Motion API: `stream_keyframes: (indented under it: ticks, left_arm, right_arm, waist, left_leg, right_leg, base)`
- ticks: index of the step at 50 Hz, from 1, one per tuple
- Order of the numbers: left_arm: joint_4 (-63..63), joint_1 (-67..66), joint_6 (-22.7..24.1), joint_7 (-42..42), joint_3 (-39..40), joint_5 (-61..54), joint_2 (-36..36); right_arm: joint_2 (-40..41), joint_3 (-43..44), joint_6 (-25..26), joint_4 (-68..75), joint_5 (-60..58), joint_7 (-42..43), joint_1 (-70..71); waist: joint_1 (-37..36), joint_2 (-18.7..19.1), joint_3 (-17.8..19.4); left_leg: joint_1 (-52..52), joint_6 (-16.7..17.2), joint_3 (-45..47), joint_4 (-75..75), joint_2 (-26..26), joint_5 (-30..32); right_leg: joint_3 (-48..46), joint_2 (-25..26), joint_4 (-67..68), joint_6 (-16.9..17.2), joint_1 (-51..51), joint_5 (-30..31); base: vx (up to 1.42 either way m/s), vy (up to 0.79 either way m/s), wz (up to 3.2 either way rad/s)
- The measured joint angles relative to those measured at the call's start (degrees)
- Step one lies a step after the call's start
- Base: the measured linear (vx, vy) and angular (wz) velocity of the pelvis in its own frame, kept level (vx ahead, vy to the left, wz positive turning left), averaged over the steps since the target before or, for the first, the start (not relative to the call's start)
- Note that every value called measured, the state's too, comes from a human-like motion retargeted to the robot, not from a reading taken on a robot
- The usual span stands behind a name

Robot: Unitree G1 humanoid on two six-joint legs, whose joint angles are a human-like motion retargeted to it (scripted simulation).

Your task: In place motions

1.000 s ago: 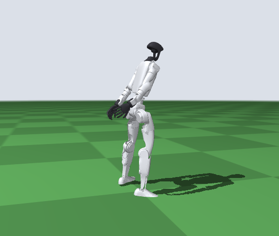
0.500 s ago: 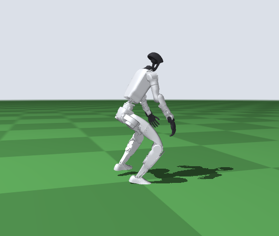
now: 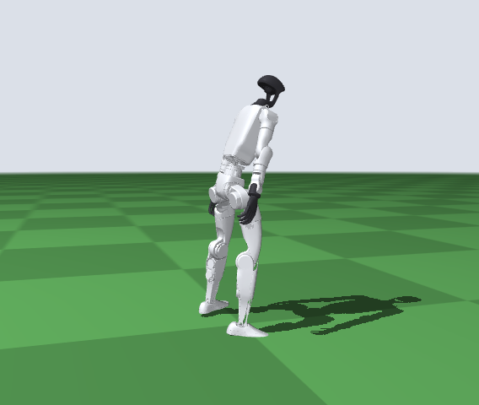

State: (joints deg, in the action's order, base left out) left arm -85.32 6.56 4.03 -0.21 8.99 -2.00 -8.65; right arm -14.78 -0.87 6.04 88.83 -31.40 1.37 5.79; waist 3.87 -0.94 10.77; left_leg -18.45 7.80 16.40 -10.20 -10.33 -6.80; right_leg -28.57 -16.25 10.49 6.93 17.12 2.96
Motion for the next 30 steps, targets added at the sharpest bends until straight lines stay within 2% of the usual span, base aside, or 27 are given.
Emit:
stream_keyframes:
  ticks: [3, 5, 7, 10, 13, 17, 22, 25, 30]
  left_arm:
    - [-4.0, -7.7, -2.1, -0.8, 6.1, -4.1, 3.4]
    - [-7.0, -9.8, -3.3, -1.9, 9.2, -4.3, 4.2]
    - [-9.1, -9.6, -4.0, -0.6, 9.2, -4.5, 3.9]
    - [-10.2, -8.7, -4.5, 0.8, 7.0, -5.4, 3.1]
    - [-9.2, -6.4, -4.0, 0.7, 6.2, -5.4, 2.5]
    - [-6.1, -0.1, -3.0, 1.1, 6.3, -6.6, 2.3]
    - [-2.3, 13.6, -2.2, 0.4, 2.1, -6.0, -2.3]
    - [0.0, 21.6, -2.4, 0.1, 0.2, -3.2, -5.2]
    - [3.6, 34.4, -1.8, 0.7, -0.3, -2.4, -8.7]
  right_arm:
    - [-1.3, 0.6, -0.7, 3.2, -2.2, -0.9, -6.6]
    - [-1.9, 2.8, 2.0, 5.1, -2.9, -3.5, -8.7]
    - [-1.6, 5.4, 4.1, 7.0, -0.5, -6.8, -9.4]
    - [-1.8, 7.2, 1.4, 8.6, 7.3, -7.5, -10.0]
    - [-1.5, 6.2, 0.0, 7.8, 12.1, -5.9, -7.9]
    - [-0.6, 3.5, -0.6, 3.0, 11.1, -7.3, -0.6]
    - [0.4, -1.8, -3.8, -5.9, 11.6, -10.2, 11.5]
    - [0.2, -2.4, -4.9, -10.1, 11.0, -13.7, 18.2]
    - [0.4, -0.4, -4.8, -14.4, 8.0, -19.2, 30.7]
  waist:
    - [4.6, 1.1, -1.8]
    - [6.9, 1.6, -2.8]
    - [7.4, 1.5, -2.1]
    - [5.0, 0.5, -0.9]
    - [3.8, -0.1, -1.4]
    - [3.5, 0.6, -1.4]
    - [3.3, 1.3, -0.1]
    - [2.7, 0.9, -1.1]
    - [1.3, 0.0, -1.4]
  left_leg:
    - [4.3, -0.7, 0.2, 3.0, 1.5, 0.5]
    - [3.8, -1.1, -1.7, 2.1, 2.1, 0.2]
    - [3.2, -1.7, -3.1, 0.2, 2.2, -0.2]
    - [3.9, -2.2, -2.7, -1.6, 2.2, -0.8]
    - [3.4, -2.9, -1.9, -2.5, 2.4, -1.8]
    - [-1.5, -4.0, -0.9, -8.9, -0.1, -5.5]
    - [-15.5, -5.5, -4.8, -30.5, -3.6, -14.3]
    - [-24.9, -6.6, -8.7, -44.6, -2.2, -19.4]
    - [-38.8, -8.9, -9.8, -64.2, -2.1, -24.6]
  right_leg:
    - [-2.4, 1.7, -5.8, -0.4, -5.8, 1.7]
    - [-2.7, 2.0, -7.1, -0.4, -7.1, 1.9]
    - [-3.8, 1.4, -6.9, -0.3, -8.0, 2.1]
    - [-3.5, 0.4, -5.6, -0.2, -8.5, 1.7]
    - [-3.0, -0.7, -2.8, -0.2, -6.3, 0.7]
    - [0.7, -2.0, 8.3, -0.5, 2.0, -3.6]
    - [4.0, -4.2, 26.3, -1.0, 14.3, -12.2]
    - [7.8, -7.0, 39.2, -1.0, 23.4, -17.8]
    - [13.6, -9.0, 57.0, -2.5, 38.4, -22.8]
  base:
    - [0.43, 0.12, 0.34]
    - [0.19, 0.07, 0.53]
    - [-0.02, 0.0, 0.38]
    - [-0.02, -0.01, -0.16]
    - [-0.01, -0.01, -0.37]
    - [-0.18, 0.03, -0.48]
    - [-0.3, 0.02, -0.16]
    - [-0.07, 0.03, 0.24]
    - [-0.14, 0.03, -0.08]
